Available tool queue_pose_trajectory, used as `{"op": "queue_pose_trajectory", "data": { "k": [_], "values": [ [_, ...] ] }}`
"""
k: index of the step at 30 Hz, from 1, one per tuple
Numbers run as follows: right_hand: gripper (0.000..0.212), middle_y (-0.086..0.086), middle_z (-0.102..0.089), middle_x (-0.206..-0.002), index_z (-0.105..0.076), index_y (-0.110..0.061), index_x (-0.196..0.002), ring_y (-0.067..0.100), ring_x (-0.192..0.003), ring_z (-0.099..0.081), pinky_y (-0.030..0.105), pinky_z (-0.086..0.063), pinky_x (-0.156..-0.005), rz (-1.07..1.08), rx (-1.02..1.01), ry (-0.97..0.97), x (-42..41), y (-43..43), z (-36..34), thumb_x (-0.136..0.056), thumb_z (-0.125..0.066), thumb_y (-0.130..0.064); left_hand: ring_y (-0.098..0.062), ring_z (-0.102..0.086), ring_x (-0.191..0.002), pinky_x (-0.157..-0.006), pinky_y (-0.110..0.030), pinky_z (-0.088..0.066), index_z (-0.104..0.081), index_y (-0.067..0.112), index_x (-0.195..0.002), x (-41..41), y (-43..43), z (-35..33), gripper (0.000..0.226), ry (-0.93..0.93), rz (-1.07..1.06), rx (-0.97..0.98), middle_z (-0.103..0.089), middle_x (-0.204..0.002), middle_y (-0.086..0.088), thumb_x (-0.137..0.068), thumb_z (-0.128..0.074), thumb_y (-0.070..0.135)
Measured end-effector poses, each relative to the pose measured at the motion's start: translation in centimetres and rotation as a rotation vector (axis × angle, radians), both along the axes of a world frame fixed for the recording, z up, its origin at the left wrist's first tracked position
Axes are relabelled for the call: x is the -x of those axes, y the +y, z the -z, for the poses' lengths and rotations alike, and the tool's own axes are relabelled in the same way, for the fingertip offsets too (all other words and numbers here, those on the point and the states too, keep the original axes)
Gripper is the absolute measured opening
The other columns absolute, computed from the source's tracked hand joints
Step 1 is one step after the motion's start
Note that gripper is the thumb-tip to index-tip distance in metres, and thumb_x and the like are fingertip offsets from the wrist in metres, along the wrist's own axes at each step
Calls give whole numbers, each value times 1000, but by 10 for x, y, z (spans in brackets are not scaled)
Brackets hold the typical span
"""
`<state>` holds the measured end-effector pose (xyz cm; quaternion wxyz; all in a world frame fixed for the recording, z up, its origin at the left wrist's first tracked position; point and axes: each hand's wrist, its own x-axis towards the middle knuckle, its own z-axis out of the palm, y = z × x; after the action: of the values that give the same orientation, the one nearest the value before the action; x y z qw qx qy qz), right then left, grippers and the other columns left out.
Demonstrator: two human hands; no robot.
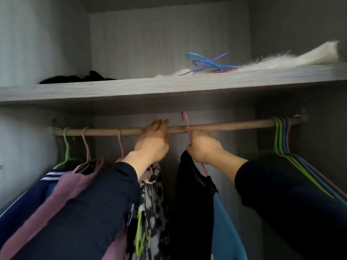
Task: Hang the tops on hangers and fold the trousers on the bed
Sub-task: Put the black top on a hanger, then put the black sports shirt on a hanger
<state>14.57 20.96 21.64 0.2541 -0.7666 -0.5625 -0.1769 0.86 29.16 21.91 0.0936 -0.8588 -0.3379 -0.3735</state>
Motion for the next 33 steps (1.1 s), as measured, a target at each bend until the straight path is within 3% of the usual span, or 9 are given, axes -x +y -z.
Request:
{"op": "queue_pose_trajectory", "data": {
  "k": [2, 4, 8, 13, 19, 22, 25, 29, 33],
  "values": [
    [15, 1, -48, -79, -53, -8, -105, 15, -64, -46, 23, -36, -50, 11, -7, 7, -1, 18, 4, -93, -52, -17, -20, -20, -145, -118, -30, -8, -24, 17, -151, -3, 17, 1, 53, 26, 6, -50, -26, -157, -4, -100, -36, 17],
    [11, 2, -49, -81, -52, -11, -97, 17, -67, -48, 25, -36, -50, 35, 22, -22, 0, 32, 15, -93, -53, -21, -22, -28, -140, -115, -27, -7, -30, 17, -149, -4, 29, 6, 51, -15, 26, -96, -34, -153, -4, -98, -39, 15],
    [13, 5, -52, -86, -47, -12, -86, 20, -73, -48, 27, -38, -56, 16, 60, -49, 5, 46, 38, -95, -50, -22, -25, -35, -135, -114, -27, -14, -40, 14, -144, -6, 37, 12, 49, -111, 85, -133, -44, -146, -5, -96, -42, 11],
    [22, 0, -46, -75, -41, -15, -74, 17, -66, -49, 23, -33, -47, -22, 48, 54, 10, 59, 35, -93, -49, -19, -26, -40, -131, -109, -30, -26, -45, 15, -142, -6, 36, 6, 47, -140, 95, -130, -49, -142, -5, -94, -42, 13],
    [37, 11, -57, -85, -43, -15, -73, 30, -78, -58, 29, -42, -64, -116, -48, 142, 6, 53, 53, -102, -35, -35, -28, -46, -127, -107, -32, -28, -49, 15, -138, -4, 24, 2, 43, -94, 75, -116, -51, -141, -8, -95, -41, 13],
    [41, 17, -61, -94, -44, -15, -72, 34, -87, -58, 30, -37, -68, -66, -87, 31, -13, 30, 52, -102, -32, -41, -33, -50, -120, -103, -36, -31, -50, 15, -134, -8, 18, -5, 38, -60, 26, -70, -54, -135, -15, -100, -35, 21],
    [35, 16, -64, -102, -56, -12, -91, 36, -91, -61, 33, -38, -68, 84, -86, -177, -41, -5, 48, -100, -35, -39, -36, -43, -125, -105, -38, -28, -37, 10, -142, -25, 3, -8, 46, -85, 4, -40, -46, -140, -20, -100, -36, 27],
    [24, 16, -67, -103, -59, -11, -101, 36, -93, -64, 33, -37, -65, 292, -62, -402, -85, -59, 39, -95, -46, -30, -32, -35, -134, -113, -43, -23, -33, 13, -146, -68, -22, -3, 53, -11, 114, -225, -39, -147, -12, -95, -41, 26],
    [20, 12, -68, -105, -58, -12, -106, 34, -96, -66, 32, -36, -64, 476, 3, -456, -124, -105, 36, -91, -51, -22, -29, -24, -141, -118, -45, -11, -26, 18, -150, -111, -41, 3, 57, 34, 200, -173, -28, -154, -11, -96, -41, 28]
  ]
}}
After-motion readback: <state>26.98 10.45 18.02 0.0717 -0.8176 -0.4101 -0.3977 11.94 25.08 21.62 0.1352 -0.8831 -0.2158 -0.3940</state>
